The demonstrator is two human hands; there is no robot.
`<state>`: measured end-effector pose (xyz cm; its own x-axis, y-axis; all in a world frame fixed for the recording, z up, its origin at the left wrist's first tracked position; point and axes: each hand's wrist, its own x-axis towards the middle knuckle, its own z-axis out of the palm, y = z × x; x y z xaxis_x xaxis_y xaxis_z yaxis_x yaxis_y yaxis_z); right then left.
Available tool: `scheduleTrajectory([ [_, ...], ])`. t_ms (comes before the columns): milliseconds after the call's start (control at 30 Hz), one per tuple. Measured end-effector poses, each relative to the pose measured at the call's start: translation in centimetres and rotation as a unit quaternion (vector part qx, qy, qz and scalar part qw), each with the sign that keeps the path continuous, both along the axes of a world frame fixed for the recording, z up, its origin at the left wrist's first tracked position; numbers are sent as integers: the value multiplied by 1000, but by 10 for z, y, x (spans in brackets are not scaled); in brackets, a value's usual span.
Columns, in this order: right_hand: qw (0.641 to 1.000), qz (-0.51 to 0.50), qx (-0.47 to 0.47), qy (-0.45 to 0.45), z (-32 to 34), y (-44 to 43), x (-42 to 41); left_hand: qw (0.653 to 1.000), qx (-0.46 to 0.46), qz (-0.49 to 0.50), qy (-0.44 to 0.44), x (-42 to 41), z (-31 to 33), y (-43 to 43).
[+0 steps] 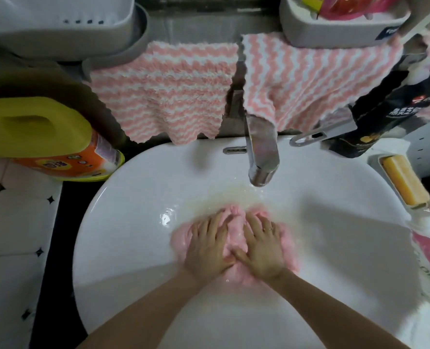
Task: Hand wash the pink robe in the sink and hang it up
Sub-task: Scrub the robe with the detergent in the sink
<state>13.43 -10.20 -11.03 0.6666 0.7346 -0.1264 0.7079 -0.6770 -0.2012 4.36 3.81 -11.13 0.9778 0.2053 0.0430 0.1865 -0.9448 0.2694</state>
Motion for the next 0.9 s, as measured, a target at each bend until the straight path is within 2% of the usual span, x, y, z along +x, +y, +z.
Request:
scheduleTrajectory([
  [100, 996, 7, 30, -80, -8, 11, 5, 998, 47, -4, -38, 6, -11, 0],
  [233, 993, -7, 47, -106, -16, 22, 13, 993, 58, 42, -98, 18, -19, 5],
  [367, 987, -125, 44, -94, -14, 43, 20, 992, 47, 73, -91, 36, -22, 12],
  [467, 974, -213, 76, -6, -5, 61, 23, 989, -32, 128, -74, 45, -5, 6],
  [567, 960, -253, -27, 118, 11, 69, 26, 976, -114, 183, 19, 59, 30, 4],
  [600, 947, -277, -34, 160, 14, 67, 31, 967, -153, 193, 60, 58, 14, 11],
  [633, 934, -298, 9, 196, 17, 61, 37, 945, -231, 206, 107, 57, 8, 19],
  [700, 875, -326, 147, 326, 35, 43, 48, 862, -418, 230, 172, 47, 5, 34],
  [733, 860, -310, 177, 364, 48, 33, 50, 829, -477, 240, 167, 41, 14, 39],
  [800, 865, -256, 168, 397, 74, 15, 44, 799, -542, 242, 101, 32, 46, 37],
  [833, 876, -231, 152, 396, 84, 9, 36, 800, -550, 226, 78, 28, 56, 31],
  [867, 897, -206, 126, 371, 93, 6, 28, 819, -525, 220, 72, 24, 64, 22],
  [900, 918, -182, 98, 340, 97, 2, 20, 882, -430, 179, 67, 17, 74, 13],
])
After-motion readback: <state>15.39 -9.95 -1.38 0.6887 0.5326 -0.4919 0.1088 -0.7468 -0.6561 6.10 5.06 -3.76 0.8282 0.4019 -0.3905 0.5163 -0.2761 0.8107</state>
